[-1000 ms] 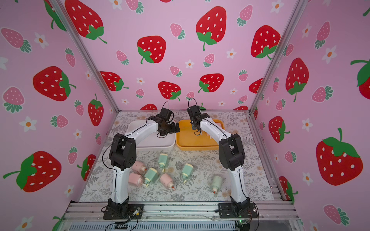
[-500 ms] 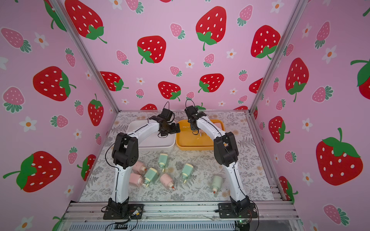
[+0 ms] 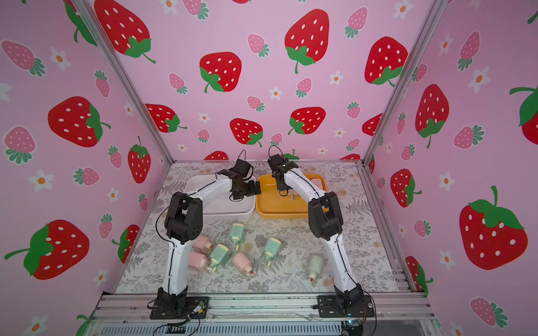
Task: Place the pencil sharpeners by color into the storage box
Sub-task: Place the pencil sharpener in the storage box.
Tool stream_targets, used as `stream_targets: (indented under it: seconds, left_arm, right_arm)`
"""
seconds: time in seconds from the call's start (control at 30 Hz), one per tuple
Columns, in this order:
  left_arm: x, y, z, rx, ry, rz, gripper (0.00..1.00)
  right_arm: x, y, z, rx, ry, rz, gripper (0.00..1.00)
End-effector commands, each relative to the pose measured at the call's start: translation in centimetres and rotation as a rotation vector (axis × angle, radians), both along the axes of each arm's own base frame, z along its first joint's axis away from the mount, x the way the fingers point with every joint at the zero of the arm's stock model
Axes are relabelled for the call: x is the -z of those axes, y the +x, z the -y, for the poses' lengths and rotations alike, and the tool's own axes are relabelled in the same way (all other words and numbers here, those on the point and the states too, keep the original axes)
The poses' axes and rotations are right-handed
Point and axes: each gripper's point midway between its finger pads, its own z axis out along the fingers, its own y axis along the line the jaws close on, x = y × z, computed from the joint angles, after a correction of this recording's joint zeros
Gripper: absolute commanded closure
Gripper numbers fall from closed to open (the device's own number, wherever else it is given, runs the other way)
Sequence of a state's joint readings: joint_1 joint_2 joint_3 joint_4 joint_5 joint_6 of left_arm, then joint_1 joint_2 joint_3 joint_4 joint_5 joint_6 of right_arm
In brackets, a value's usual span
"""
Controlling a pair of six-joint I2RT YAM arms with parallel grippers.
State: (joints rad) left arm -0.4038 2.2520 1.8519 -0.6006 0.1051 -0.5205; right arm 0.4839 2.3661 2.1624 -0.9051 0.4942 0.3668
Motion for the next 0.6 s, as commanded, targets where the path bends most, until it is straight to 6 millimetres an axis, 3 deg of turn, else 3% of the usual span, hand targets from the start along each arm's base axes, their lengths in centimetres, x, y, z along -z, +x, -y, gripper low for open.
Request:
stream_targets:
  seconds: [0.0,0.57]
  left_arm:
    - [-0.62,0.36,0.17,0.004,-0.008,0.018,0.0]
    - [-0.37,0.13,-0.19,0.001,0.0,0.011,0.0]
  right_arm:
    - [0.0,-0.05,0.17,0.016,-0.022,-0.006,0.78]
    - [0.52,-0.31,0.49,0.02,-0.044,-0.025,0.66]
